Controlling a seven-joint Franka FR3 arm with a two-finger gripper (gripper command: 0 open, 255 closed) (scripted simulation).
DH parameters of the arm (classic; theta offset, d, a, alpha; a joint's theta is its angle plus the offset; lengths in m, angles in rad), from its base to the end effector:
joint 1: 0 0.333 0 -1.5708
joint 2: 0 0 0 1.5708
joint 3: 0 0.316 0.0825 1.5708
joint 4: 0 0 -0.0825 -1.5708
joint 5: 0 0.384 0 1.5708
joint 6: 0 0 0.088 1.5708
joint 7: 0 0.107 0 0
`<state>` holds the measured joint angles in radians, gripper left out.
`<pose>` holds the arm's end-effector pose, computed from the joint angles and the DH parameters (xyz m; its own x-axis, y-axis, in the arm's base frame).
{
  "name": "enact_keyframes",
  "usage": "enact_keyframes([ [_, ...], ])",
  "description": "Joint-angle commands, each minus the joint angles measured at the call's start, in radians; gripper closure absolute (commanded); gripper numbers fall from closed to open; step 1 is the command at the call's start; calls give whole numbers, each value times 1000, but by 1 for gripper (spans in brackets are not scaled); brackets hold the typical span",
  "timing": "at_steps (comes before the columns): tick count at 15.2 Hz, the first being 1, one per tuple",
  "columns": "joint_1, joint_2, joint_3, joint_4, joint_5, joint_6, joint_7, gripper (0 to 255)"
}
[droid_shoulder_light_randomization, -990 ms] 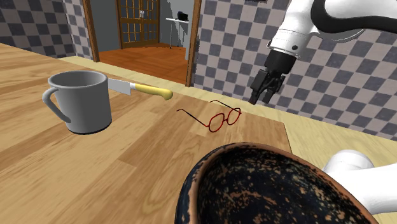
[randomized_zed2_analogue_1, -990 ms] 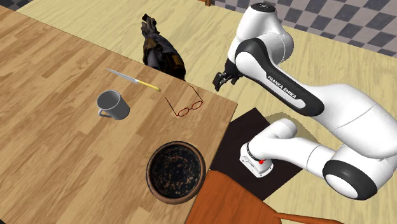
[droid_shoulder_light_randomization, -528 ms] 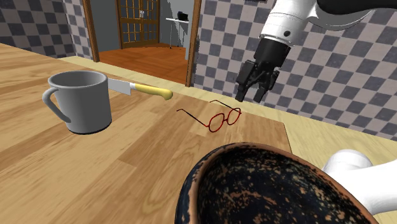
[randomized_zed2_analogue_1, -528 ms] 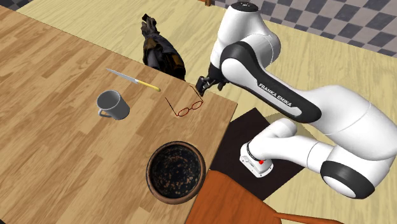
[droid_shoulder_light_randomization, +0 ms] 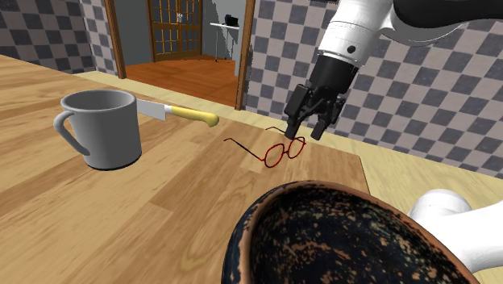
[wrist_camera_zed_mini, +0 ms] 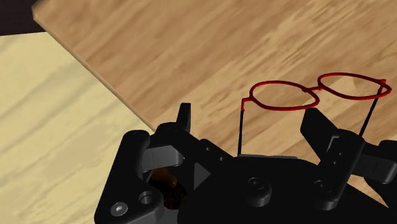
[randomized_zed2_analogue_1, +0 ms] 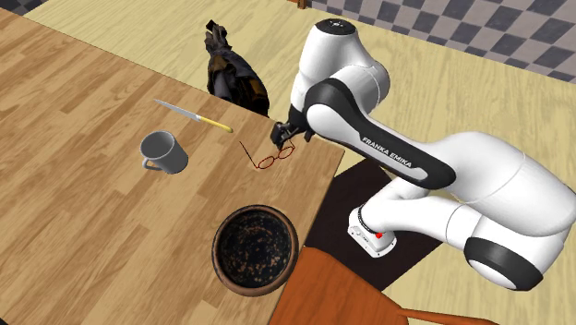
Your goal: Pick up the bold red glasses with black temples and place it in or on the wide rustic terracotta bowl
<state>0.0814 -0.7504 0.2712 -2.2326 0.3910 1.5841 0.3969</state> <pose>0.2841 0.1822 0.6285 0.9954 -0.0957 -0.0038 -0.0942 -0.9708 -0.2206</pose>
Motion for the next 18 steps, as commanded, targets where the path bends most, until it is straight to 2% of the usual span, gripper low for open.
enact_keyframes([
  [1, 2, -7, 6, -27, 5, 21, -3, 0],
  [9, 2, -8, 8, -35, 7, 28, -3, 0],
  [10, 2, -8, 8, -35, 7, 28, -3, 255],
  [18, 2, -8, 8, -35, 7, 28, -3, 255],
])
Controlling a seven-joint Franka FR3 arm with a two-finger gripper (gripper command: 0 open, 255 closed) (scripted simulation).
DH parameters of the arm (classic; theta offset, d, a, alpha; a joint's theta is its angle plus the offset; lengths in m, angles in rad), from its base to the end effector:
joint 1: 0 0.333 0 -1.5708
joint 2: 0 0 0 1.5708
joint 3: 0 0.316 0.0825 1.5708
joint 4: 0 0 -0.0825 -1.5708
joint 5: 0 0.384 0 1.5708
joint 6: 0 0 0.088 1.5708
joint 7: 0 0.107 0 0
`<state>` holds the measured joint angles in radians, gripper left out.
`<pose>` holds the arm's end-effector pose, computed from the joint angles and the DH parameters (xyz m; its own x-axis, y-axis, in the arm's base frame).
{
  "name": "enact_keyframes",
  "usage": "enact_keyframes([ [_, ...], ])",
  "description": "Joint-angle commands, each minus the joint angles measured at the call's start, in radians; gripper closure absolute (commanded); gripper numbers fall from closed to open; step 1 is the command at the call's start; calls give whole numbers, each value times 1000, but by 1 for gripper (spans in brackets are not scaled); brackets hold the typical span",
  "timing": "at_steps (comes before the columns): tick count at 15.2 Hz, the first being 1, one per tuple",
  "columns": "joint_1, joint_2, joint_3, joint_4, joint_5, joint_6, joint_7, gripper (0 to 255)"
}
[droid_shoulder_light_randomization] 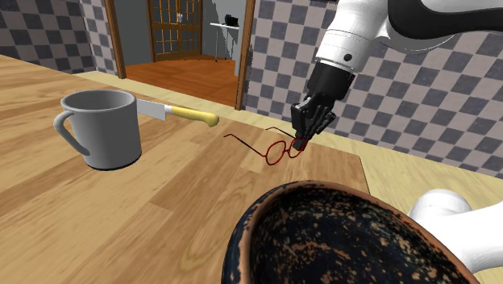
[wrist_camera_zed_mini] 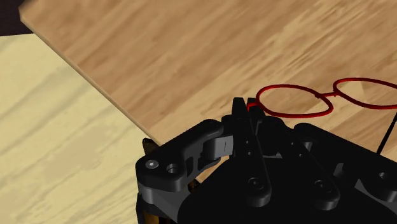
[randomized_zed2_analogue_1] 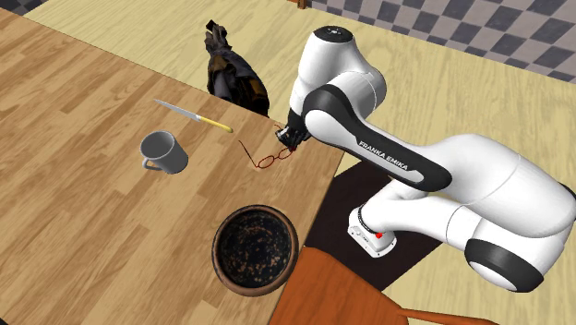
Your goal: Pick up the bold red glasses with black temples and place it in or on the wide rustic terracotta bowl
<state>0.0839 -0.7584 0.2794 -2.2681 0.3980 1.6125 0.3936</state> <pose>0.2840 0.1841 0.6163 0.9954 -0.0961 -0.0036 -0.0945 -0.9707 -0.2209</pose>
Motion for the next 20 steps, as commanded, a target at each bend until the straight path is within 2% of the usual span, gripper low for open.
enact_keyframes([
  [1, 0, 0, 0, 0, 0, 0, 0, 255],
  [20, -13, 109, -30, 332, -34, -218, 61, 255],
])
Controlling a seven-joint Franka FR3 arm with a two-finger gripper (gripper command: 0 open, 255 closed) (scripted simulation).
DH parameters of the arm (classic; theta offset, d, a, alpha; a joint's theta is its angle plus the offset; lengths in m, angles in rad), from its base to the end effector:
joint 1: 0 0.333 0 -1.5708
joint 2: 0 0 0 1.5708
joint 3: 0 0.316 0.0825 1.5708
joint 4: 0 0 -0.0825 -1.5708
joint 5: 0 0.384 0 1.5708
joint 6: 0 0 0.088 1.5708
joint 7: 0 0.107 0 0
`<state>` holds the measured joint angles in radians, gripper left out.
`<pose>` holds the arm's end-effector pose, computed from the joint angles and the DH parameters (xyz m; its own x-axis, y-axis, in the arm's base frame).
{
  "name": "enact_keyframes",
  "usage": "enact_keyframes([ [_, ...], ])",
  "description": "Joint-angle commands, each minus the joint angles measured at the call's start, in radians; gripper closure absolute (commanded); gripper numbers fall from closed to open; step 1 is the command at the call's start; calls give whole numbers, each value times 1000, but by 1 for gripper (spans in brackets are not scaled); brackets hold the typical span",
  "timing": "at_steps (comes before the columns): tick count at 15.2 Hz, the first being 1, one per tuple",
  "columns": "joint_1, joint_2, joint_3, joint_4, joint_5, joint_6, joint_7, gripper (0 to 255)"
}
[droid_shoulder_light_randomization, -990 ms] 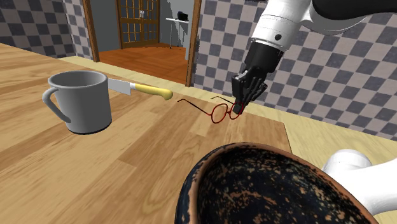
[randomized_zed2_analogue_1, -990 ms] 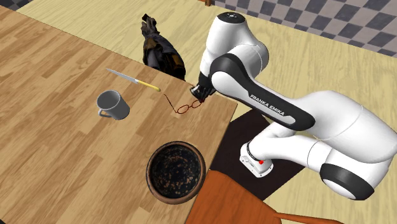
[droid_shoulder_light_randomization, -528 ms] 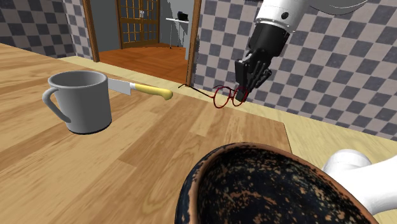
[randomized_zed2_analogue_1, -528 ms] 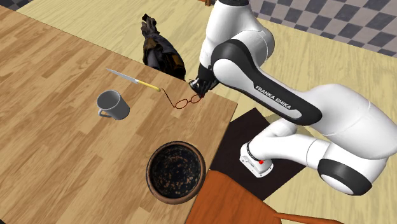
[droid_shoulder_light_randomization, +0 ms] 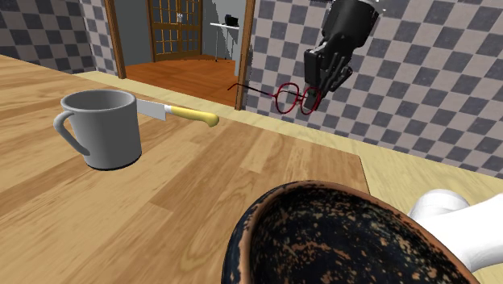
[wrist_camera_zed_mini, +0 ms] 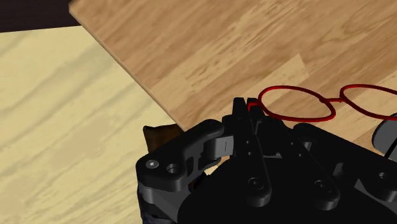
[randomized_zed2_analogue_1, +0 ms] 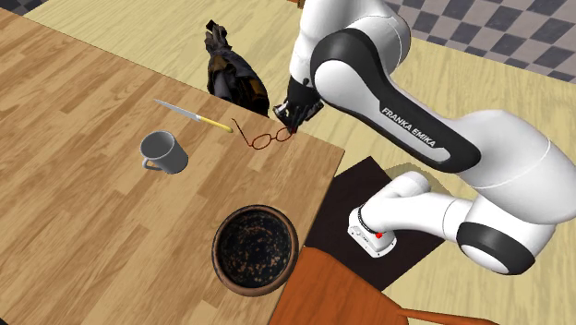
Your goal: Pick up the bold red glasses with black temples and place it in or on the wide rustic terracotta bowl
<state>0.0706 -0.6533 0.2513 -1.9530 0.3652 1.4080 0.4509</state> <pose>0.2852 0.1845 0.7113 0.9954 -0.0960 -0.0034 -0.0943 -0.9707 -0.2210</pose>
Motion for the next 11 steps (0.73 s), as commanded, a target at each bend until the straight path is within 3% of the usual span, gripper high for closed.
enact_keyframes([
  [1, -1, 12, -3, 37, -2, -25, 7, 255],
  [11, -6, 100, -9, 249, -13, -145, 48, 255],
])
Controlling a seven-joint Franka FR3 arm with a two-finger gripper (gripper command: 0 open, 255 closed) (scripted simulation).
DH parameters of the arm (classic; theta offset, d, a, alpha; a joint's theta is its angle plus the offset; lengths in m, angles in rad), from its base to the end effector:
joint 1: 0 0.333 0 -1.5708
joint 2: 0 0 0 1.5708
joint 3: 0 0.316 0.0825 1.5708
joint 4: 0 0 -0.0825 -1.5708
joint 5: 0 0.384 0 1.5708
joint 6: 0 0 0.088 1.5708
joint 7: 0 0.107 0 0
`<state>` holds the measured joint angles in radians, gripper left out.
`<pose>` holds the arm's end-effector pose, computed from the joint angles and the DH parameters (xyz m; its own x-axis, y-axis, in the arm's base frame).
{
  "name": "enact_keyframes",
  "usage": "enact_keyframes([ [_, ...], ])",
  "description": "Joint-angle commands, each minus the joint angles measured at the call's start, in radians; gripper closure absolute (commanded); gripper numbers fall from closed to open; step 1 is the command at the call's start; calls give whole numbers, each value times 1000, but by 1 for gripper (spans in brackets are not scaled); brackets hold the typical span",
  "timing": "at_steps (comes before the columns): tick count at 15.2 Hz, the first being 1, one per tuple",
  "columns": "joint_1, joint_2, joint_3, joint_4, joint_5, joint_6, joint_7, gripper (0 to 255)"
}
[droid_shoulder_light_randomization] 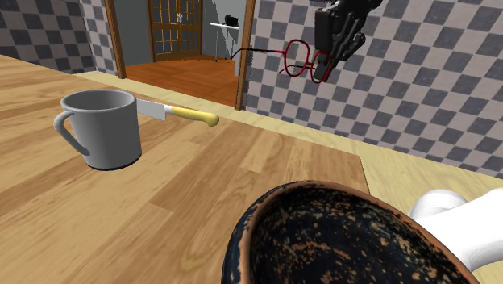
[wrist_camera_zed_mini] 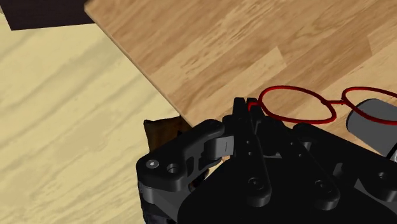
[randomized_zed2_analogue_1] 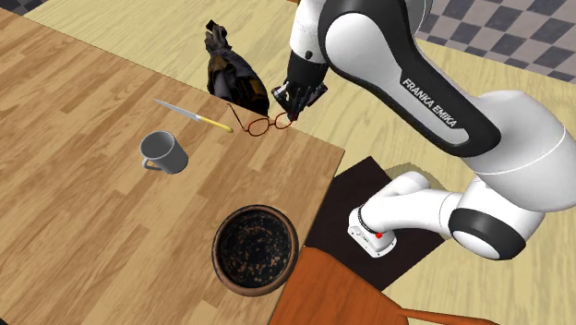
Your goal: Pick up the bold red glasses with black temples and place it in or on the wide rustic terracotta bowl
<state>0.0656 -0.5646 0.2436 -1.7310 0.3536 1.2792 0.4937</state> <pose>0.2844 0.1846 0.7681 0.9954 -0.0959 -0.0034 -0.0943 -0.9707 -0.2212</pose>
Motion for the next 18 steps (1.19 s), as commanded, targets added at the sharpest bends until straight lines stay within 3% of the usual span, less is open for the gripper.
enact_keyframes([
  [1, -1, 21, -1, 50, -2, -29, 9, 255],
  [5, 9, -7, 22, 55, 17, -49, 52, 255],
  [18, 65, -194, 198, 12, 174, -86, 326, 255],
])
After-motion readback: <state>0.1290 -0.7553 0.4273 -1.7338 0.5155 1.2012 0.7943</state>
